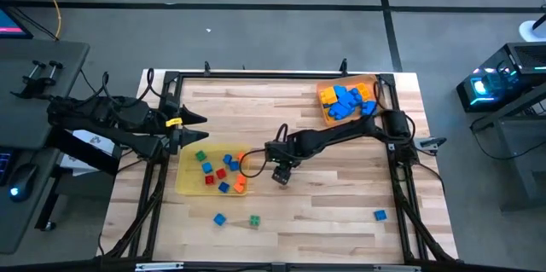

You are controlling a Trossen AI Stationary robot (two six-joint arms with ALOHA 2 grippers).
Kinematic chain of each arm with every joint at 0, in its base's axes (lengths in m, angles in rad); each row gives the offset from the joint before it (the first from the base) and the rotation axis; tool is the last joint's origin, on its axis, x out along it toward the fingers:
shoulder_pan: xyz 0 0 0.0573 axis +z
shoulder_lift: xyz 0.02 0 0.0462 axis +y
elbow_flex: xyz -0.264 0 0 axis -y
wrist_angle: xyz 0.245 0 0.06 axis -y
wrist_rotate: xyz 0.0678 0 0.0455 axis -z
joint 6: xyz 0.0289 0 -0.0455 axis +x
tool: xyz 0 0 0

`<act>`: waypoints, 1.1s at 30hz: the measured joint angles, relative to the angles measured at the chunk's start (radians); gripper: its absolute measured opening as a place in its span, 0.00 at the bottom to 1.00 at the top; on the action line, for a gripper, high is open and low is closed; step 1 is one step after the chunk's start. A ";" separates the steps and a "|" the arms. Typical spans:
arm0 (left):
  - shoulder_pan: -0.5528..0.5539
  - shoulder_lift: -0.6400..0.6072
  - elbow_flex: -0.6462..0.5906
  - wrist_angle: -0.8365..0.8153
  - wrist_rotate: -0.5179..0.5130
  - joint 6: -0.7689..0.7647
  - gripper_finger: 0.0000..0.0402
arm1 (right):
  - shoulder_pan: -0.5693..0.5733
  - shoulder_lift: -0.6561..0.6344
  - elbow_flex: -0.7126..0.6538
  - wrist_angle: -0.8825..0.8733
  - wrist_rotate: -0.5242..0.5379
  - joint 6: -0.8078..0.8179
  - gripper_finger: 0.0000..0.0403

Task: Sort blocks by size
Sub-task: Put the small green 4 stud game piece into the yellow bin

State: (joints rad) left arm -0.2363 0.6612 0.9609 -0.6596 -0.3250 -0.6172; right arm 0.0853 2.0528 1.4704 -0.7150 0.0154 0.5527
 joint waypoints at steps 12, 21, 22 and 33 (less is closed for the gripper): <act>0.000 0.000 0.000 0.001 0.000 -0.009 0.77 | 0.000 0.068 0.005 -0.001 0.015 -0.030 0.70; 0.000 0.000 0.000 0.000 0.000 -0.008 0.77 | -0.010 0.047 0.057 -0.138 0.059 -0.124 0.33; 0.000 0.000 0.000 0.000 0.000 -0.008 0.77 | -0.016 0.045 0.086 -0.139 0.075 -0.141 0.33; 0.000 0.000 0.000 0.001 0.000 -0.019 0.77 | -0.063 0.036 0.314 0.360 -0.009 -0.168 0.33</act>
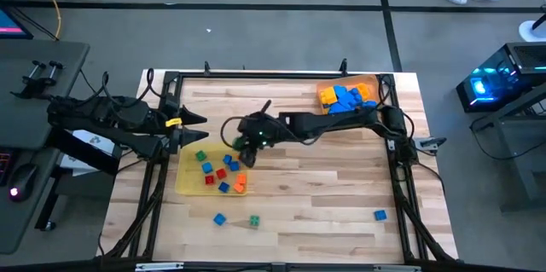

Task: Sort blocks by size
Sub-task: Put the small green 4 stud game piece into the yellow bin, then put the small 4 stud blue game piece into the yellow bin

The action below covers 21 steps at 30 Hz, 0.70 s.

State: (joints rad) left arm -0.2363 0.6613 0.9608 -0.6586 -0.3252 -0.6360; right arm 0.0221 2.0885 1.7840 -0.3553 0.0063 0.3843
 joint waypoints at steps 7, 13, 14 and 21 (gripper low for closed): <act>0.000 0.004 0.000 0.007 0.000 -0.007 0.77 | 0.065 0.085 -0.004 0.207 -0.042 0.067 0.33; 0.000 0.004 0.000 0.007 0.000 -0.008 0.77 | 0.085 0.095 -0.002 0.206 -0.042 0.073 0.68; 0.000 0.004 0.000 0.007 0.000 -0.008 0.77 | 0.084 0.095 -0.003 0.205 -0.053 0.059 0.75; 0.000 0.004 0.000 0.007 0.000 -0.008 0.77 | 0.053 0.087 0.097 0.086 -0.134 0.015 0.94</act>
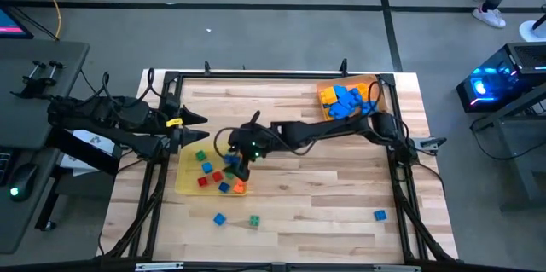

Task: Sort blocks by size
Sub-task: Put the small 4 stud blue game piece into the yellow bin

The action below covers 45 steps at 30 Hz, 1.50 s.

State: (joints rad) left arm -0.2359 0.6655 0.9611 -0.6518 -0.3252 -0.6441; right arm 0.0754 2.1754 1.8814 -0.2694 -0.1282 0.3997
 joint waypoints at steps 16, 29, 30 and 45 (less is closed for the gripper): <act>-0.442 0.440 0.000 -0.151 0.412 -0.637 0.75 | -0.094 -0.142 0.232 -0.910 0.436 -0.232 0.95; -0.606 0.846 0.014 -0.076 0.252 -1.199 0.75 | -0.197 -0.165 0.231 -0.978 0.494 -0.277 0.95; -0.599 0.872 0.024 -0.082 0.254 -1.197 0.75 | -0.204 -0.165 0.231 -0.970 0.493 -0.286 0.95; -0.490 1.137 0.254 -0.271 0.265 -1.003 0.75 | -0.255 -0.165 0.231 -0.975 0.446 -0.297 0.95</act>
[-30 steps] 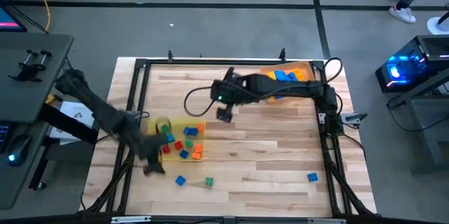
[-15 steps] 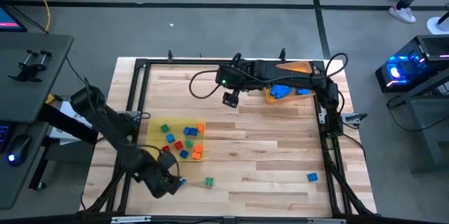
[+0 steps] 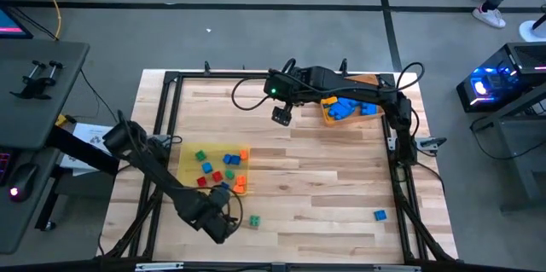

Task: Sort blocks by size
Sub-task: Put the small 4 stud blue game piece into the yellow bin

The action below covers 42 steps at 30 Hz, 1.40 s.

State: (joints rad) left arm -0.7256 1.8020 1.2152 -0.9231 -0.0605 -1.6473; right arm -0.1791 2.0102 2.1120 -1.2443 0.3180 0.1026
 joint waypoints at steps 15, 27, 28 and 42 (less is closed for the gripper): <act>0.027 0.131 0.003 0.119 0.059 0.010 0.75 | 0.003 0.000 0.000 -0.010 -0.007 -0.041 0.95; 0.028 0.110 -0.002 0.077 0.045 0.058 0.23 | 0.003 0.000 0.000 -0.044 -0.011 -0.058 0.95; 0.028 0.098 -0.004 0.073 0.033 0.080 0.23 | 0.003 -0.001 0.000 -0.049 -0.012 -0.058 0.95; 0.155 -0.455 0.000 -0.185 -0.383 0.431 0.23 | 0.011 -0.167 0.000 -0.141 -0.019 0.098 0.95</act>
State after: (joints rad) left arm -0.5710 1.3470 1.2148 -1.1083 -0.4433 -1.2164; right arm -0.1684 1.8434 2.1117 -1.3855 0.2995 0.2007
